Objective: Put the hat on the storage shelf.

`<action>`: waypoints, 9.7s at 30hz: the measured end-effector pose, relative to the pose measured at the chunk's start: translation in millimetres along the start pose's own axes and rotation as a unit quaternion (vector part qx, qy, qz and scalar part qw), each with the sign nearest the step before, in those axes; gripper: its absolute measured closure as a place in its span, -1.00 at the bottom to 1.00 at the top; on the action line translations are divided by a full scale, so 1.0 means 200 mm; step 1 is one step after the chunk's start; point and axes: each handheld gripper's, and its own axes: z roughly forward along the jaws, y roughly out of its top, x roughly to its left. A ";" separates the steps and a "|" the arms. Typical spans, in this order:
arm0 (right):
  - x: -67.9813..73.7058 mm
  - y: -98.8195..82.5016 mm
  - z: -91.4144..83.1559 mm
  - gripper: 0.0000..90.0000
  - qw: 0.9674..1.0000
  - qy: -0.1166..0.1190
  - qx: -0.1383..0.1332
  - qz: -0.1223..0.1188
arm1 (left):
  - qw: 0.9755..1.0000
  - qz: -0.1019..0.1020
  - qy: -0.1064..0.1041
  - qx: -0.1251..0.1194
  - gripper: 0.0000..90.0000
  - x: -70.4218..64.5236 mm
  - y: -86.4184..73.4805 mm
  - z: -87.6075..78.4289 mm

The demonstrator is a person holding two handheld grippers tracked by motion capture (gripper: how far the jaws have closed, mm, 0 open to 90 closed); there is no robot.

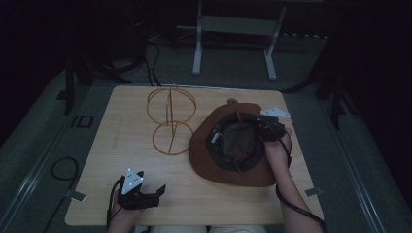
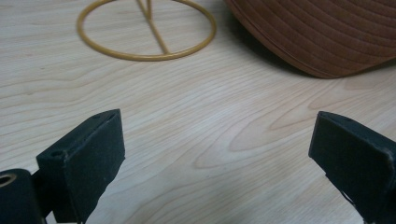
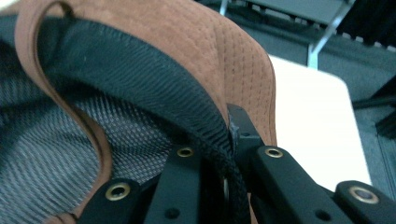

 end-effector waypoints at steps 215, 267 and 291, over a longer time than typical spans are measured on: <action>-0.06 0.38 -0.37 0.95 0.947 0.257 -0.191 0.010 | 0.974 0.181 -0.119 -0.065 -0.33 -0.11 0.43 -0.01; 0.95 1.03 0.19 0.25 0.943 0.299 -0.065 -0.134 | 0.995 0.046 -0.038 -0.077 -0.94 0.19 -0.01 -0.14; 1.14 0.94 0.24 -0.54 0.927 0.290 -0.097 -0.218 | 0.995 0.050 -0.044 -0.071 -0.94 0.17 -0.02 -0.12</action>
